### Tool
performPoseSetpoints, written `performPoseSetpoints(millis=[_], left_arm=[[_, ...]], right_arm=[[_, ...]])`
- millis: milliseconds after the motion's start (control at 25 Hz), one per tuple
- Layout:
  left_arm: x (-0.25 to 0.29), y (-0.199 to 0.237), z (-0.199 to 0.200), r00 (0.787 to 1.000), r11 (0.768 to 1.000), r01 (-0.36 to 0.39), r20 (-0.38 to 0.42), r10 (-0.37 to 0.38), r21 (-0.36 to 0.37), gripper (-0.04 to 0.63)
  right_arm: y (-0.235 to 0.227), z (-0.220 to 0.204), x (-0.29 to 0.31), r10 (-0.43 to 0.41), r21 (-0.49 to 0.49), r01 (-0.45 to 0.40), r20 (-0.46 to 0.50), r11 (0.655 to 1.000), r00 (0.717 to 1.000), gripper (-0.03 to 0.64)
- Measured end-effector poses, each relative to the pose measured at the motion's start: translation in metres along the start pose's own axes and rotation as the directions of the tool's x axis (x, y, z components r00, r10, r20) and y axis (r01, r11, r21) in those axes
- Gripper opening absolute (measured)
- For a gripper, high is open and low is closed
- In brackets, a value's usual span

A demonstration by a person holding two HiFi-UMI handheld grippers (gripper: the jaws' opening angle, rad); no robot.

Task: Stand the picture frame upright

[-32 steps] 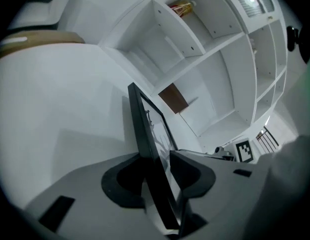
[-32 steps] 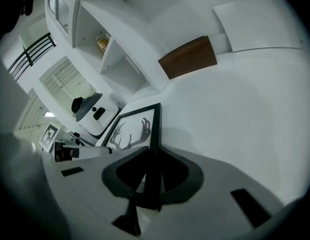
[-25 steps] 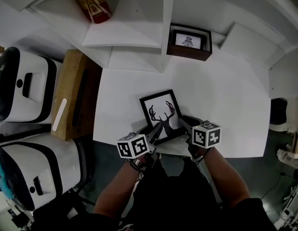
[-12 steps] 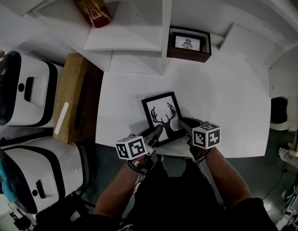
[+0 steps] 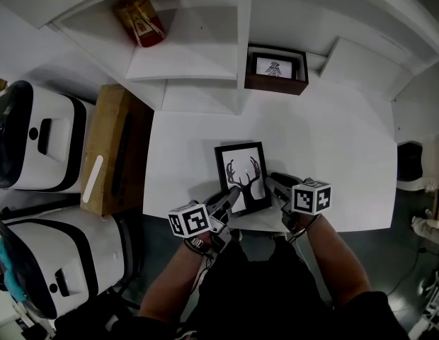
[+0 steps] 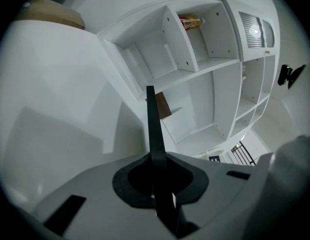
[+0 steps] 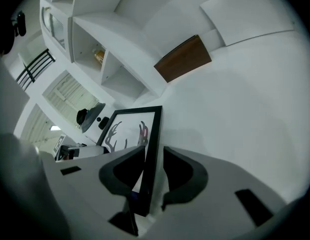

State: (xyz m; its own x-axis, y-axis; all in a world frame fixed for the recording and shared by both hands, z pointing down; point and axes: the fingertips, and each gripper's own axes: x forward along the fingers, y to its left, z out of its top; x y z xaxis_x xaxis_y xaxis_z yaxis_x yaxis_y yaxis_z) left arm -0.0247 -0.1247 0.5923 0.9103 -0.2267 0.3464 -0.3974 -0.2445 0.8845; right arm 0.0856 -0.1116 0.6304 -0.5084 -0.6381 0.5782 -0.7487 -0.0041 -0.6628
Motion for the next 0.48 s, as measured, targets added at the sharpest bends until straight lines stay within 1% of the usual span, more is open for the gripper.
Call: performPoseSetpoints(millis=[120,240,320,400,480], left_arm=[[-0.004,-0.002,0.0,1.0,1.0,0.01,-0.001,-0.01,0.011,0.029],[-0.008,-0.009,0.003,0.999,0.999,0.052,0.011,-0.052,0.012,0.029],[-0.011,-0.016,0.006,0.996,0.996,0.087,0.021,-0.088,0.012,0.029],[-0.014,-0.022,0.008,0.992,0.992,0.121,0.026,-0.121,0.022,0.029],[-0.017,-0.029,0.01,0.988,0.988,0.152,0.025,-0.153,0.037,0.029]], right_arm=[[-0.001,0.001,-0.002,0.021,0.036,-0.021,0.004,0.999,1.0,0.13],[0.005,0.002,-0.004,0.056,0.065,-0.057,0.017,0.996,0.998,0.133],[0.013,0.006,-0.004,0.101,0.097,-0.104,0.036,0.99,0.994,0.136],[0.024,0.01,-0.004,0.162,0.14,-0.168,0.054,0.976,0.985,0.14],[0.032,0.014,-0.005,0.206,0.162,-0.214,0.067,0.963,0.976,0.144]])
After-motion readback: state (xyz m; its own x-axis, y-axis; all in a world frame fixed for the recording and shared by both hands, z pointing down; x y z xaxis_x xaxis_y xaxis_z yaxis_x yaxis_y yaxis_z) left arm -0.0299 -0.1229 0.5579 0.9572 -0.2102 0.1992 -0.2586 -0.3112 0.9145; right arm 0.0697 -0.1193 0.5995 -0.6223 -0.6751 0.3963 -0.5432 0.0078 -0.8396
